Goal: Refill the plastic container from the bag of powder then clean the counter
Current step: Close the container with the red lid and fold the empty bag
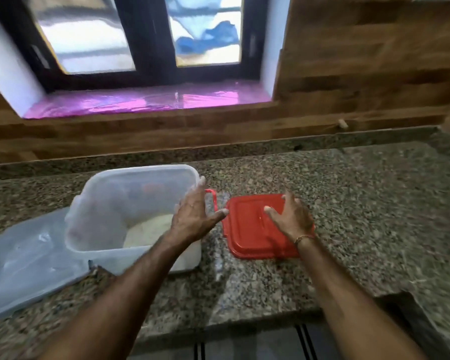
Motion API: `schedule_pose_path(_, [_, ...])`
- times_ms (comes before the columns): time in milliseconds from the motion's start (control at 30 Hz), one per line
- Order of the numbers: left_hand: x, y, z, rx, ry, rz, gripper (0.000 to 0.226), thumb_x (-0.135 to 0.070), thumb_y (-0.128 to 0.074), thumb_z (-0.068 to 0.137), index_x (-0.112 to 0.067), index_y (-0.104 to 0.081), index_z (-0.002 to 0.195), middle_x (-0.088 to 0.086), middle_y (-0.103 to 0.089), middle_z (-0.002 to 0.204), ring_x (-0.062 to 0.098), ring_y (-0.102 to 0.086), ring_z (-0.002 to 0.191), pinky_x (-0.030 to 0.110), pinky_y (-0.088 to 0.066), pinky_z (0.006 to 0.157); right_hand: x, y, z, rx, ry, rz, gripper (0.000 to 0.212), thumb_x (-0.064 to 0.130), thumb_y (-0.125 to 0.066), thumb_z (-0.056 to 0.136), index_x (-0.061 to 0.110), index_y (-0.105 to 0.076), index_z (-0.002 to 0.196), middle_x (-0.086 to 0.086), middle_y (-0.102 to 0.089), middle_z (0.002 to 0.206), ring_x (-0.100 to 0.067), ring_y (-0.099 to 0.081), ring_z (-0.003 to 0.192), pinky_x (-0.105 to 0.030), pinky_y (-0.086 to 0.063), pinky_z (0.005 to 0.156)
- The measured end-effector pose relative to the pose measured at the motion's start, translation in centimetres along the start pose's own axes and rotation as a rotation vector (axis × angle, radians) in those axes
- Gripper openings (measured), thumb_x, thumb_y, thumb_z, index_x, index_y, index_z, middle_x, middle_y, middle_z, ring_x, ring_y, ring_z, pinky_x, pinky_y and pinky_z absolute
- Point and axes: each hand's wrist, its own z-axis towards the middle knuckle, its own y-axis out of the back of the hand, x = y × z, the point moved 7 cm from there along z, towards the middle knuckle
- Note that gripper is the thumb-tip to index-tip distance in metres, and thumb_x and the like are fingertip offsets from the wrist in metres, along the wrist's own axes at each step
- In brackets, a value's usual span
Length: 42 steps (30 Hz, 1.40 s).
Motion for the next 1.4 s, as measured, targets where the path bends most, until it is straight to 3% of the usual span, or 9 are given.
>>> schedule_pose_path(133, [-0.7, -0.6, 0.3, -0.028, 0.065, 0.074, 0.11, -0.066, -0.061, 0.09, -0.023, 0.004, 0.166, 0.003, 0.005, 0.175, 0.02, 0.007, 0.161, 0.057, -0.01, 0.126, -7.3, -2.7, 1.4, 0.128, -0.193, 0.021, 0.093, 0.068, -0.074, 0.079, 0.022, -0.037, 0.151, -0.017, -0.049, 0.146, -0.039, -0.05, 0.132, -0.053, -0.045, 0.106])
schedule_pose_path(300, [-2.2, -0.9, -0.3, -0.065, 0.108, 0.144, 0.102, -0.062, -0.055, 0.097, -0.017, 0.004, 0.166, 0.005, 0.007, 0.174, 0.021, 0.004, 0.161, 0.054, -0.01, 0.126, -12.3, -4.8, 2.8, 0.172, -0.303, 0.105, 0.098, 0.059, -0.085, 0.07, 0.015, -0.041, 0.146, -0.02, -0.052, 0.142, -0.041, -0.05, 0.13, -0.053, -0.048, 0.106])
schedule_pose_path(567, [-2.1, -0.9, -0.3, -0.111, 0.118, 0.155, 0.098, -0.059, -0.054, 0.098, -0.017, 0.001, 0.166, 0.006, -0.002, 0.174, 0.022, -0.003, 0.161, 0.056, -0.015, 0.126, -8.5, -7.4, 2.6, 0.246, -0.149, 0.04, 0.091, 0.05, -0.086, 0.075, 0.021, -0.035, 0.145, -0.016, -0.045, 0.142, -0.037, -0.047, 0.13, -0.051, -0.046, 0.099])
schedule_pose_path(767, [-1.8, -1.1, -0.2, -0.133, 0.12, 0.145, 0.101, -0.061, -0.057, 0.096, -0.016, 0.0, 0.166, 0.007, -0.007, 0.174, 0.023, -0.01, 0.16, 0.055, -0.021, 0.126, -9.1, -8.1, 2.6, 0.262, -0.26, 0.247, 0.094, 0.047, -0.093, 0.063, 0.028, -0.034, 0.134, -0.01, -0.043, 0.127, -0.036, -0.048, 0.123, -0.059, -0.049, 0.101])
schedule_pose_path(833, [-1.4, -1.1, -0.1, -0.138, 0.127, 0.146, 0.103, -0.062, -0.057, 0.095, -0.016, 0.001, 0.166, 0.007, -0.005, 0.174, 0.023, -0.009, 0.16, 0.055, -0.022, 0.126, -10.6, -9.3, 3.2, 0.302, -0.343, 0.397, 0.101, 0.055, -0.097, 0.046, 0.029, -0.039, 0.125, -0.006, -0.044, 0.121, -0.034, -0.052, 0.116, -0.06, -0.055, 0.095])
schedule_pose_path(900, [-1.1, -1.2, 0.1, -0.137, 0.137, 0.134, 0.104, -0.063, -0.057, 0.094, -0.015, 0.002, 0.166, 0.008, -0.004, 0.174, 0.023, -0.009, 0.161, 0.052, -0.021, 0.127, -12.8, -11.3, 4.3, 0.348, -0.4, 0.552, 0.105, 0.06, -0.098, 0.029, 0.031, -0.046, 0.115, -0.008, -0.056, 0.121, -0.034, -0.065, 0.104, -0.055, -0.064, 0.074])
schedule_pose_path(1033, [-1.3, -1.2, 0.3, -0.141, 0.131, 0.14, 0.103, -0.06, -0.058, 0.095, -0.012, 0.0, 0.166, 0.01, -0.007, 0.174, 0.024, -0.011, 0.16, 0.052, -0.023, 0.127, -11.3, -8.3, 2.3, 0.341, -0.424, 0.822, 0.073, 0.035, -0.097, 0.064, 0.017, -0.056, 0.123, -0.014, -0.071, 0.112, -0.032, -0.076, 0.088, -0.042, -0.065, 0.063])
schedule_pose_path(1133, [-1.1, -1.3, 0.3, -0.143, 0.138, 0.145, 0.102, -0.06, -0.059, 0.094, -0.013, -0.002, 0.166, 0.01, -0.011, 0.174, 0.025, -0.016, 0.159, 0.054, -0.027, 0.124, -9.9, -7.0, 1.8, 0.34, -0.388, 0.942, 0.061, 0.023, -0.089, 0.08, 0.012, -0.048, 0.123, -0.016, -0.07, 0.11, -0.033, -0.076, 0.086, -0.036, -0.063, 0.058])
schedule_pose_path(1400, [-1.4, -1.3, -0.3, -0.085, 0.158, 0.06, 0.104, -0.071, -0.05, 0.093, -0.015, -0.001, 0.166, 0.007, -0.005, 0.174, 0.023, -0.007, 0.161, 0.053, -0.017, 0.128, -10.8, -0.3, 2.6, 0.192, -0.328, 1.192, 0.07, 0.016, -0.089, 0.077, 0.017, -0.052, 0.136, -0.014, -0.069, 0.123, -0.034, -0.075, 0.098, -0.046, -0.066, 0.068])
